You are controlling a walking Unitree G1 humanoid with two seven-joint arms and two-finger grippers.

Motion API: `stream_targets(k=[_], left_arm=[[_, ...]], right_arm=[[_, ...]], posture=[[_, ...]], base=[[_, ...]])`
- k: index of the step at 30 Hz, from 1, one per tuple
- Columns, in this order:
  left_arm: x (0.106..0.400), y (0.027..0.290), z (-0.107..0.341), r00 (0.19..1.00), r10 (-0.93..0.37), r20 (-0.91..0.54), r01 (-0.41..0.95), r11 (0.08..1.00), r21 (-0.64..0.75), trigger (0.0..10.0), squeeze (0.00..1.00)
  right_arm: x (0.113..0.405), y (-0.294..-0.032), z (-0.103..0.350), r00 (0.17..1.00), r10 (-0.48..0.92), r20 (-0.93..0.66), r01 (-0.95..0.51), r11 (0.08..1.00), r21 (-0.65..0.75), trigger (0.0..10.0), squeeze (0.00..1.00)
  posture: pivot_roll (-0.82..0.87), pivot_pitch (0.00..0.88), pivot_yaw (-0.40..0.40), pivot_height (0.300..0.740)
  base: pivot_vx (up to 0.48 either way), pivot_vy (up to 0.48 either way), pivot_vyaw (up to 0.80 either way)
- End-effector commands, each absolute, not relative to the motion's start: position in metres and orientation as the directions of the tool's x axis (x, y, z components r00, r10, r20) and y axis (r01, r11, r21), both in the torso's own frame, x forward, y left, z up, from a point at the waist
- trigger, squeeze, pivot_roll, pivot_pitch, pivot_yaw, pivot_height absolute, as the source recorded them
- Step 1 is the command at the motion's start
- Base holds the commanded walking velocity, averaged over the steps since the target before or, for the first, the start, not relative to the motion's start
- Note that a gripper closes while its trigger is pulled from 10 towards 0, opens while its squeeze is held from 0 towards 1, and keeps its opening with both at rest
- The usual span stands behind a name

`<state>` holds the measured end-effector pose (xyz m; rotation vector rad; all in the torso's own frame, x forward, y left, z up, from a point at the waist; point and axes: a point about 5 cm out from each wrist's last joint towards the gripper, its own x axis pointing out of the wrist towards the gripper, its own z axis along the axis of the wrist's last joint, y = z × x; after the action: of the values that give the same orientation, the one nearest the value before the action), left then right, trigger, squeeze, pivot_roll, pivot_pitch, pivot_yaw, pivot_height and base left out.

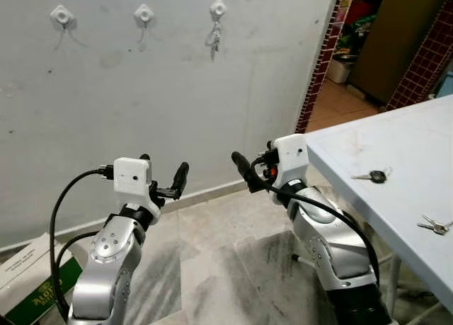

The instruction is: Hang keys on a hook

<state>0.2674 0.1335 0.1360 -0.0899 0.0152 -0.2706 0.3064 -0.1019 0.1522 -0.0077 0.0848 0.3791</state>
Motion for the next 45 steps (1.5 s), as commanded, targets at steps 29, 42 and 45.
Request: stream_targets(k=[29,42,45], left_arm=[[0.274,0.145,0.138,0.972,-0.235,0.001,0.235,0.969,-0.074,10.0,0.0],[0.276,0.15,0.136,0.975,-0.221,-0.014,0.219,0.973,-0.073,10.0,0.0],[0.276,0.149,0.135,0.976,-0.215,-0.025,0.211,0.972,-0.107,10.0,0.0]], right_arm=[[0.309,-0.098,0.157,0.924,0.375,-0.068,-0.376,0.927,0.001,10.0,0.0],[0.31,-0.1,0.157,0.929,0.361,-0.083,-0.36,0.933,0.018,10.0,0.0],[0.31,-0.1,0.157,0.93,0.359,-0.082,-0.359,0.933,0.014,10.0,0.0]], posture=[[0.05,0.0,-0.02,0.74],[0.05,0.0,-0.018,0.74],[0.04,0.0,-0.015,0.74]], base=[[0.0,-0.123,0.0],[0.0,0.0,-0.32],[0.0,0.0,-0.78]])
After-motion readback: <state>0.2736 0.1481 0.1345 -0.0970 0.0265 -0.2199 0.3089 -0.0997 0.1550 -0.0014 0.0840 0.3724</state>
